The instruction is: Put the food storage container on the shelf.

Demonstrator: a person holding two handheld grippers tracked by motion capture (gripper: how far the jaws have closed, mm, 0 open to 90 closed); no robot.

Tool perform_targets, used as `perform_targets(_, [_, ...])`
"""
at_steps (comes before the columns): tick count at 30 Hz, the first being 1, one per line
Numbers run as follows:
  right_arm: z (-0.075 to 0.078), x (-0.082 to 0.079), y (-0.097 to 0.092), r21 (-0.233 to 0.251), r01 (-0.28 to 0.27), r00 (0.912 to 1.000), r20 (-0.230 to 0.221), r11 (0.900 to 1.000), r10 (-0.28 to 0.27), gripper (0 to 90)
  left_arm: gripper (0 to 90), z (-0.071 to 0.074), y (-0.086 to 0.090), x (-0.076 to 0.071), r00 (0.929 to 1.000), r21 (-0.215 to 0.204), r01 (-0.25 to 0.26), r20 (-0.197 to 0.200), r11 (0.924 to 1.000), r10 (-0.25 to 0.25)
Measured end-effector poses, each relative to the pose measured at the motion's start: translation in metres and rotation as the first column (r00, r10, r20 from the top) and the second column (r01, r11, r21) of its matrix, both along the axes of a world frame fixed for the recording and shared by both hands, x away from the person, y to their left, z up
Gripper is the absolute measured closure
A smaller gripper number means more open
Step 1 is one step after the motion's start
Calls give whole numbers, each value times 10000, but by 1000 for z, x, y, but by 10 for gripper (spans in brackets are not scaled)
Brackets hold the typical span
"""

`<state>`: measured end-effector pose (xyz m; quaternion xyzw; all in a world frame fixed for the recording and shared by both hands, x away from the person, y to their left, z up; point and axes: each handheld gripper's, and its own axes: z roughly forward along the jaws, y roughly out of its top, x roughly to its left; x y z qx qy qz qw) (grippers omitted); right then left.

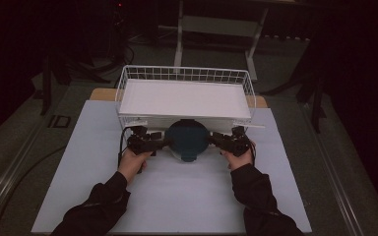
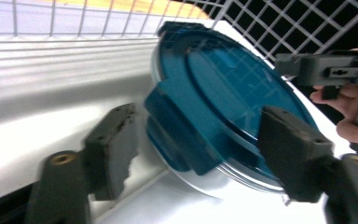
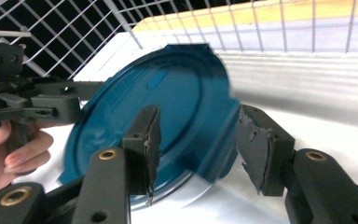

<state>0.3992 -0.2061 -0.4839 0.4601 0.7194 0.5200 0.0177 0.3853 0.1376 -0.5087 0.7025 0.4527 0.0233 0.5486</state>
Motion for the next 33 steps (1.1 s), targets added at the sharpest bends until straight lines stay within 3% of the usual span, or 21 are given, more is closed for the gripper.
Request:
perform_targets(2, [-1,-4,0,-126,-132,9996,234,9998,135,498,234,2,3,-2,10000,-229,81,-15,9997,-81])
perform_targets(4, [0,-10,0,-186,-246,9993,280,9995,251,497,177,4,4,-5,9996,-222,245,178,9995,-241])
perform_targets(6, [1,-15,0,-217,-370,9988,306,9991,377,497,138,7,4,-10,9978,100,499,440,9987,-503])
perform_targets(10, [4,-26,0,-180,-527,9977,406,9984,534,497,30,13,4,-20,9929,-7,1043,579,9945,-1041])
perform_targets(19, [12,-51,8,-638,-969,9923,715,9933,1014,540,2,23,5,-47,9805,330,1862,571,9820,-1879])
perform_targets(20, [13,-56,11,-704,-1088,9906,756,9916,1141,570,0,26,7,-54,9783,403,2010,436,9788,-2027])
perform_targets(27, [15,-68,23,-882,-1423,9865,694,9859,1486,659,0,35,17,-75,9759,506,2043,671,9776,-2074])
perform_targets(29, [14,-71,29,-1042,-1666,9822,704,9805,1744,765,0,36,19,-79,9741,519,2103,739,9763,-2137])
perform_targets(31, [14,-73,31,-996,-1765,9808,655,9792,1835,796,0,36,20,-82,9717,556,2180,804,9744,-2220])
perform_targets(33, [11,-76,39,-1128,-2022,9764,543,9728,2092,884,0,37,23,-92,9699,800,2135,1022,9737,-2210])
